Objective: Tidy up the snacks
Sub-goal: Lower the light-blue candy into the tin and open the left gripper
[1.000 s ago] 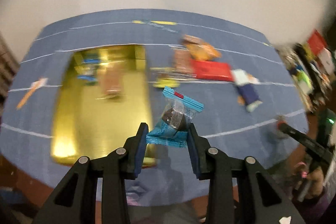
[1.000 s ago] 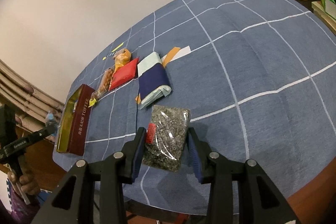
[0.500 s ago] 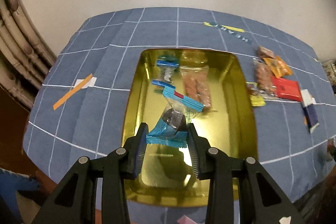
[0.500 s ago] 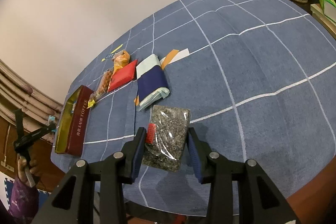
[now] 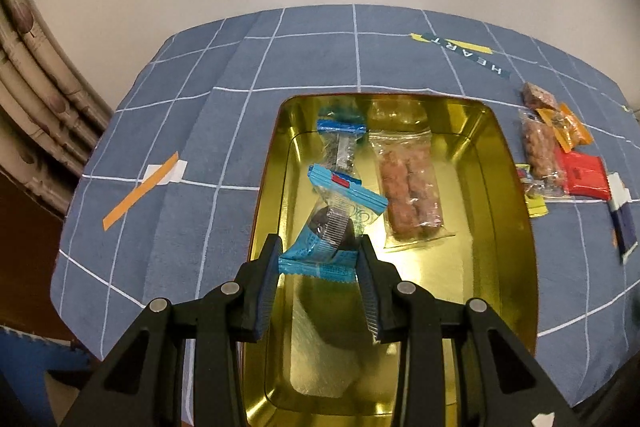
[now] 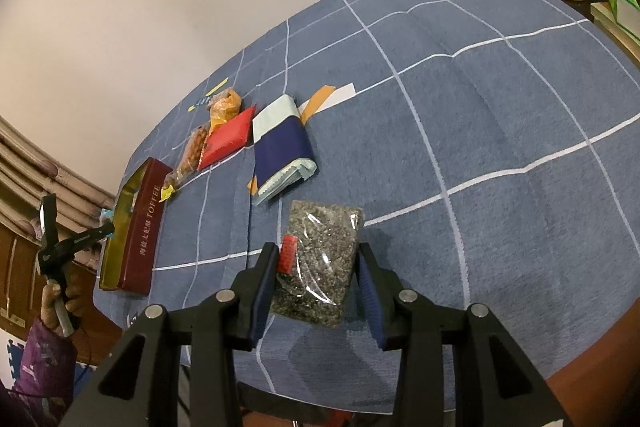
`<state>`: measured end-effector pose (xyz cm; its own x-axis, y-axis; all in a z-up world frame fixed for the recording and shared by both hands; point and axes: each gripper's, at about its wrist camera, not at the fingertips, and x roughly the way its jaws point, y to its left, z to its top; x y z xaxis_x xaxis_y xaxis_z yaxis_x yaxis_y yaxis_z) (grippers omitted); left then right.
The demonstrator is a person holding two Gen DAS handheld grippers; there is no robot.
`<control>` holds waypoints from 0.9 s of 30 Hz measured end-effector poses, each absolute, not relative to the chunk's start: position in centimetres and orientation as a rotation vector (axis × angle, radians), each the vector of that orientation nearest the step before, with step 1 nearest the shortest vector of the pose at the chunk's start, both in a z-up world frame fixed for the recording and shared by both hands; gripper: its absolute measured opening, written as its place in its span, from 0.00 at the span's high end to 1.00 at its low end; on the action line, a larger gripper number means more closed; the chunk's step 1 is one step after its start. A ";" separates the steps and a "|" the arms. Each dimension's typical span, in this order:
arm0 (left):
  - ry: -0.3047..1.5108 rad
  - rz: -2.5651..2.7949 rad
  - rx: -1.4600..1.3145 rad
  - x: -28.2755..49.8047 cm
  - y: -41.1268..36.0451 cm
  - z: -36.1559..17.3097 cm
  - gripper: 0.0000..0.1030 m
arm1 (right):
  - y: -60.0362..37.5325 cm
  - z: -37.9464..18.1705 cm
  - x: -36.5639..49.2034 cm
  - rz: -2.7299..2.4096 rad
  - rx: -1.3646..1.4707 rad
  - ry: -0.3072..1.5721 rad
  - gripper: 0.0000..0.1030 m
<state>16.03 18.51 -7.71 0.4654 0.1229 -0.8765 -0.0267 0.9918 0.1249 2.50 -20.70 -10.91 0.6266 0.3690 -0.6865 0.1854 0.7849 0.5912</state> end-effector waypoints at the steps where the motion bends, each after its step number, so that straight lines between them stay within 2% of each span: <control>1: 1.085 0.095 0.099 16.1 18.5 -7.9 0.68 | -20.7 -10.9 2.5 0.115 0.683 0.906 0.61; 22: 1.103 0.117 0.155 17.3 18.6 -9.0 0.64 | -20.8 -11.3 2.4 0.119 0.684 0.922 0.61; 27: 1.089 0.105 0.142 16.9 18.6 -8.7 0.47 | -20.8 -11.4 2.4 0.120 0.680 0.928 0.61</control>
